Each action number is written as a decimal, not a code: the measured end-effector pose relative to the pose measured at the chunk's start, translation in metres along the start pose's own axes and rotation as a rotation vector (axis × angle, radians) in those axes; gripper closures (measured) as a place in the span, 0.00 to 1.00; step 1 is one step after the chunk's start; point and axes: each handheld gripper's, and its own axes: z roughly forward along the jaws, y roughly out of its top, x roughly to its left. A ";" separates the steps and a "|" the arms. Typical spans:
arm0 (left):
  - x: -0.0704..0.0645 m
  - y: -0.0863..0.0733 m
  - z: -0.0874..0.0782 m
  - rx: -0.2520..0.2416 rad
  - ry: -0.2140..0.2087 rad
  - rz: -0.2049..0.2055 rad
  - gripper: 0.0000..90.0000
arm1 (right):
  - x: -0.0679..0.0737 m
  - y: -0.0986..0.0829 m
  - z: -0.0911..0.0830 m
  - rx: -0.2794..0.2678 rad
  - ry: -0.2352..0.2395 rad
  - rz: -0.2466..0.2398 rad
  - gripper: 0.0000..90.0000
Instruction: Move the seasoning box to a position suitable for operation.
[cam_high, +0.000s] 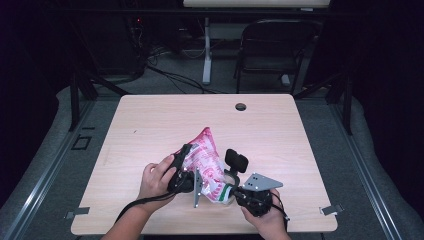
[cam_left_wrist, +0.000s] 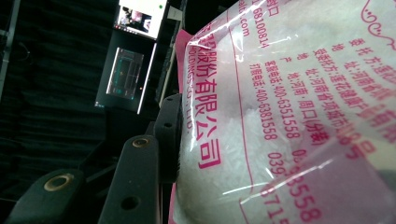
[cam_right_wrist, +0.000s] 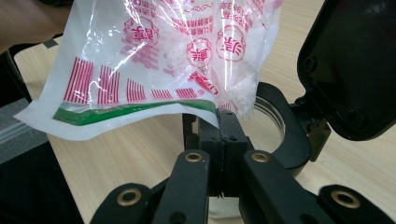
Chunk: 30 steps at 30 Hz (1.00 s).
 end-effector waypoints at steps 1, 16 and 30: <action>0.000 0.000 -0.001 0.001 0.000 0.003 0.70 | -0.001 0.000 0.000 -0.004 0.004 0.007 1.00; 0.001 0.001 -0.005 0.005 0.010 0.008 0.69 | -0.006 0.001 0.002 -0.004 0.011 0.050 1.00; 0.002 0.007 -0.005 -0.005 0.005 0.024 0.69 | -0.010 -0.002 -0.003 -0.002 -0.010 0.069 1.00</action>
